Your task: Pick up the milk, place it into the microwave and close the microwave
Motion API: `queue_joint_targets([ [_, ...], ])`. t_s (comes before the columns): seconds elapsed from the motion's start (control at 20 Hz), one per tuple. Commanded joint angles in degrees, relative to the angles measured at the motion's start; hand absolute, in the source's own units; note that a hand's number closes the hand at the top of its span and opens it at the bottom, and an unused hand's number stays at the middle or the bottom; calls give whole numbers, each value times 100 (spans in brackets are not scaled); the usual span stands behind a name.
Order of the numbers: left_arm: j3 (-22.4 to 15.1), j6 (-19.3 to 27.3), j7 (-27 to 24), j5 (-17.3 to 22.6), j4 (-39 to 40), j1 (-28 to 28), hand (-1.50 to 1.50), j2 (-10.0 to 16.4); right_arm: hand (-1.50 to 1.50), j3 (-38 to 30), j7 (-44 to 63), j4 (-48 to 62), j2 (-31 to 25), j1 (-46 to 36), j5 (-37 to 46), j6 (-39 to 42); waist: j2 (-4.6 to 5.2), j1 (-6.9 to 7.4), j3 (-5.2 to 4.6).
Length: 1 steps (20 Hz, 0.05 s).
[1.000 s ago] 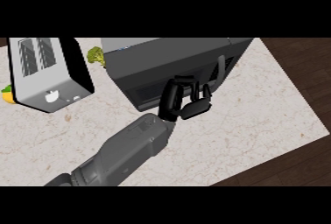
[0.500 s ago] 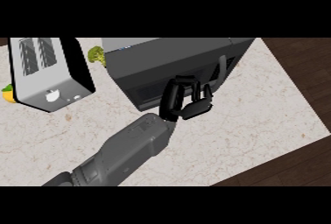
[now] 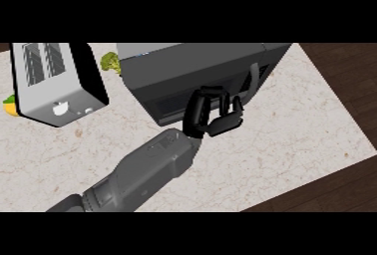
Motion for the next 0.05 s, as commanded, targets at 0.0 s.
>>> queue_joint_targets([
  [0.0,163,-21,220,126,464,-465,150,2,-150,-66,-17,180,-149,-117,-92,129,35,-74,-17],
])
